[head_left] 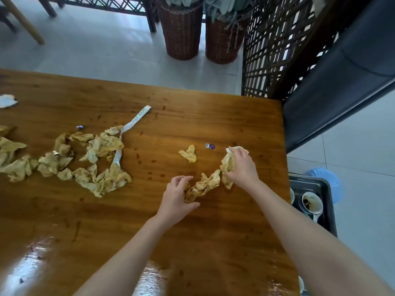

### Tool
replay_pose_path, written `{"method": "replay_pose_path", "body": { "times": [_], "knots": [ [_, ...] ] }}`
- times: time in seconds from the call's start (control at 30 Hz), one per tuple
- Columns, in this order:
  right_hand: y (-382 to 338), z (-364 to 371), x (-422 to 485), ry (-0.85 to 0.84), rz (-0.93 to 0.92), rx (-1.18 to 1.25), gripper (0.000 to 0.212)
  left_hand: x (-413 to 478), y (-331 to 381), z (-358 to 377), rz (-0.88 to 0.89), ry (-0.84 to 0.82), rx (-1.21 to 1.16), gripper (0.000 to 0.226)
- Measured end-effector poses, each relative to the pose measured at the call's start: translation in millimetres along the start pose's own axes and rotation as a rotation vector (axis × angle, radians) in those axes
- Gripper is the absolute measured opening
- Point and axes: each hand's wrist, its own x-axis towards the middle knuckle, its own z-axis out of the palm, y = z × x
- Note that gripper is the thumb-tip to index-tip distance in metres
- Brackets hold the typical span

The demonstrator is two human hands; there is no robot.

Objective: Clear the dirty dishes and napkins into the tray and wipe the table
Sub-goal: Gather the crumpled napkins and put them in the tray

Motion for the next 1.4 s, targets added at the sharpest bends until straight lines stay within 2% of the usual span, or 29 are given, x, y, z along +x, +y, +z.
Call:
{"method": "replay_pose_path", "body": {
  "times": [0.07,0.27,0.43,0.8,1.0,1.13,1.4],
  "knots": [
    [1,4,1,0.015,0.007,-0.002,0.081,3,1,4,0.002,-0.006,0.001,0.08],
    [-1,10,-13,0.031,0.0,0.047,0.038,8,3,7,0.001,-0.014,0.005,0.077],
    [-2,4,-33,0.115,0.04,0.167,0.027,7,-1,2,-0.007,-0.011,0.031,0.073],
    [14,-9,-85,0.191,0.072,0.27,0.022,17,25,12,-0.012,-0.049,0.143,0.081],
    [29,-8,-111,0.198,0.099,0.293,0.019,19,35,18,0.007,-0.082,0.204,0.058],
    [32,-7,-121,0.197,0.112,0.295,0.021,13,28,16,-0.005,-0.067,0.177,0.062],
    [4,-2,-119,0.191,0.07,0.301,0.019,0,11,-1,-0.065,0.0,0.036,0.054]
  ]
}}
